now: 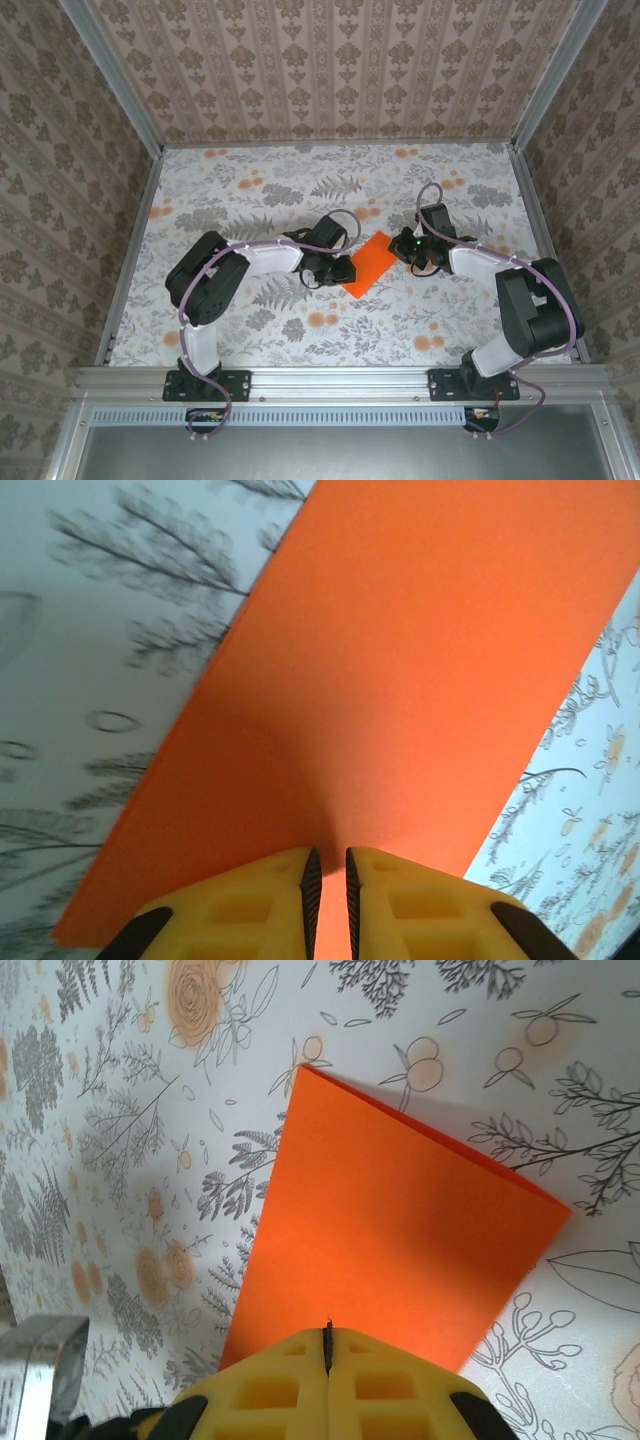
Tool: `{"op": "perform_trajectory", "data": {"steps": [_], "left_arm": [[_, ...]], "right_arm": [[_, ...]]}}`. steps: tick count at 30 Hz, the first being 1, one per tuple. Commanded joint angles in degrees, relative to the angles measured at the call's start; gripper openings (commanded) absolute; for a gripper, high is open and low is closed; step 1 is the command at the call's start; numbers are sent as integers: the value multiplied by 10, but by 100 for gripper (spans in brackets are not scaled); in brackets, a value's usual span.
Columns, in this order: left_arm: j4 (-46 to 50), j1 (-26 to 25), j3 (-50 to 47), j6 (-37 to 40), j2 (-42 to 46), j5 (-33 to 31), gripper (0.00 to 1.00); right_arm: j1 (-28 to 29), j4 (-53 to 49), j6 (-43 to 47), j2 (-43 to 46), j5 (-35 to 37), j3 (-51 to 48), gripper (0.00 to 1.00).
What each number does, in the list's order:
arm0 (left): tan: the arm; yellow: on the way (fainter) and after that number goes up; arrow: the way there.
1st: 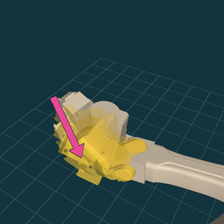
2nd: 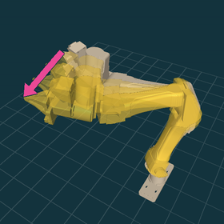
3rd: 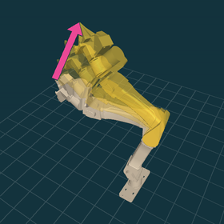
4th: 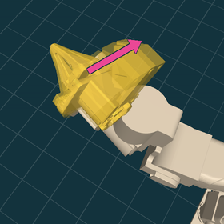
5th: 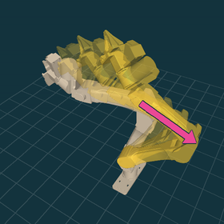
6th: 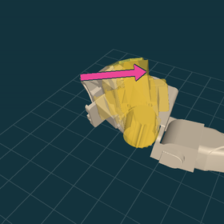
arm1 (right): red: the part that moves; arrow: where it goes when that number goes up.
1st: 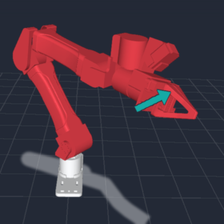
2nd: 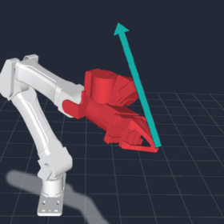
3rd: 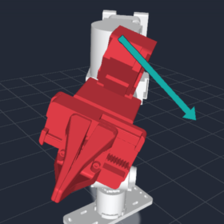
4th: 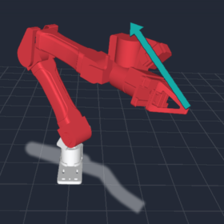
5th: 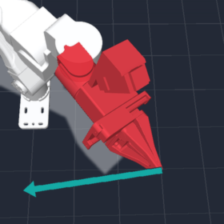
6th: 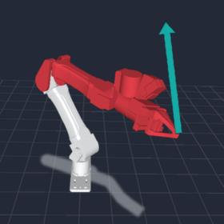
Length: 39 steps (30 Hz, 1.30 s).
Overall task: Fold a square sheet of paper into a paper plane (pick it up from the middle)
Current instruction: Rotate the square sheet of paper at the center of the table, then first fold in half a square sheet of paper at the center of the table.
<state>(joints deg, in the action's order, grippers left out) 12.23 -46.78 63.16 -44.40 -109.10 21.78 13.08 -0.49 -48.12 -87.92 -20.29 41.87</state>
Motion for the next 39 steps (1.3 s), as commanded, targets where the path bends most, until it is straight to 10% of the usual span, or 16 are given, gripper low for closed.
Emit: {"op": "perform_trajectory", "data": {"steps": [1, 8, 39], "left_arm": [[92, 30, -3, 75, 5, -19, 18], [129, 81, 4, 185, 35, 14, 17], [-50, 9, -1, 12, 2, 20, 0]], "right_arm": [[4, -13, 27, -6, -28, 8, 1], [54, -17, 64, -39, -56, 43, 1], [102, 46, 77, -145, -107, 48, 0]]}}
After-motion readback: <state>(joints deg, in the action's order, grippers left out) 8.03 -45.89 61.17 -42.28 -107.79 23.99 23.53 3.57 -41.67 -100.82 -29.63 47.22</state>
